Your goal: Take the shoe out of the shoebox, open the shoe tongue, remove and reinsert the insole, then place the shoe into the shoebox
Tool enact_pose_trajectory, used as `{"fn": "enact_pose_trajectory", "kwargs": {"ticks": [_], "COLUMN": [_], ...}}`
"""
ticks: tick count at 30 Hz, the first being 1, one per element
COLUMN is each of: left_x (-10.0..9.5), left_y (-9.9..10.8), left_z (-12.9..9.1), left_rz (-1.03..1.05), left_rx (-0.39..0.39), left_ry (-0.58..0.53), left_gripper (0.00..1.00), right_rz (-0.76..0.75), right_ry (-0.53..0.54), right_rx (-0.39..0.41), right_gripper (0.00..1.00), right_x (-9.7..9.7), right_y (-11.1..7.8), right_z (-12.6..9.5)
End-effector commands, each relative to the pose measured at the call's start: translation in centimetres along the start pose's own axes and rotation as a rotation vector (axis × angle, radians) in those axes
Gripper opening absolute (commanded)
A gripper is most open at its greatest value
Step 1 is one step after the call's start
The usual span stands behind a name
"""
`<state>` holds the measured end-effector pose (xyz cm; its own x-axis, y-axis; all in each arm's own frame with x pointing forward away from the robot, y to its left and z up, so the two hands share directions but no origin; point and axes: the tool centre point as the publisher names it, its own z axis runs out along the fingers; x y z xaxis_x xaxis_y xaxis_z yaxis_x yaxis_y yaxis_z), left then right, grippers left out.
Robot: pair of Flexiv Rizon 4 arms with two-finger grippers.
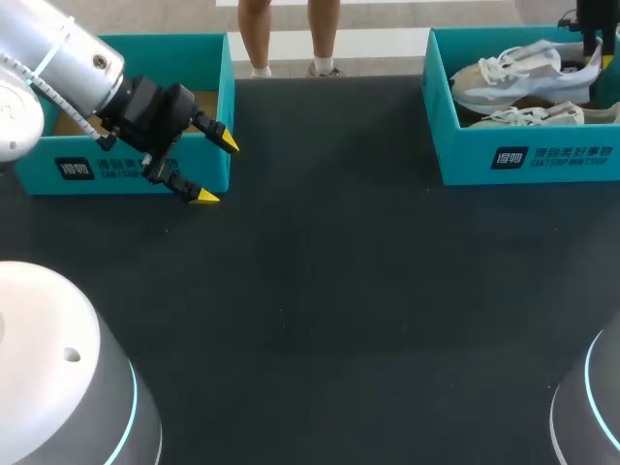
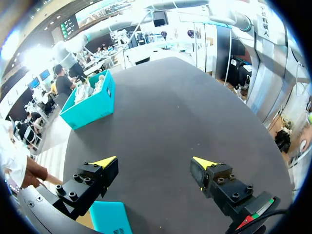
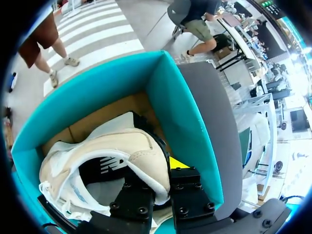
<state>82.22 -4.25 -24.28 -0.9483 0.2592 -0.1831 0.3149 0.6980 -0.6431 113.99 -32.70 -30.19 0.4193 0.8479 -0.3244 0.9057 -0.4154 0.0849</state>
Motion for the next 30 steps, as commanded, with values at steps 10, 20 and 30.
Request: {"fn": "enact_pose_trajectory", "kwargs": {"ticks": [10, 20, 30], "left_x": [0.0, 0.0, 0.0], "left_y": [0.0, 0.0, 0.0], "left_z": [0.0, 0.0, 0.0], "left_rz": [0.0, 0.0, 0.0], "left_rx": [-0.002, -0.002, -0.002], "left_ry": [0.001, 0.001, 0.001], "left_gripper": [1.0, 1.0, 1.0], "right_rz": [-0.004, -0.03, -0.046], "right_ry": [0.011, 0.019, 0.014], "right_rx": [0.022, 0.037, 0.076], "right_gripper": [0.0, 0.0, 0.0], "right_x": [0.9, 1.4, 1.6], "right_y": [1.2, 1.7, 2.0], "right_z": [1.4, 2.8, 4.2]}}
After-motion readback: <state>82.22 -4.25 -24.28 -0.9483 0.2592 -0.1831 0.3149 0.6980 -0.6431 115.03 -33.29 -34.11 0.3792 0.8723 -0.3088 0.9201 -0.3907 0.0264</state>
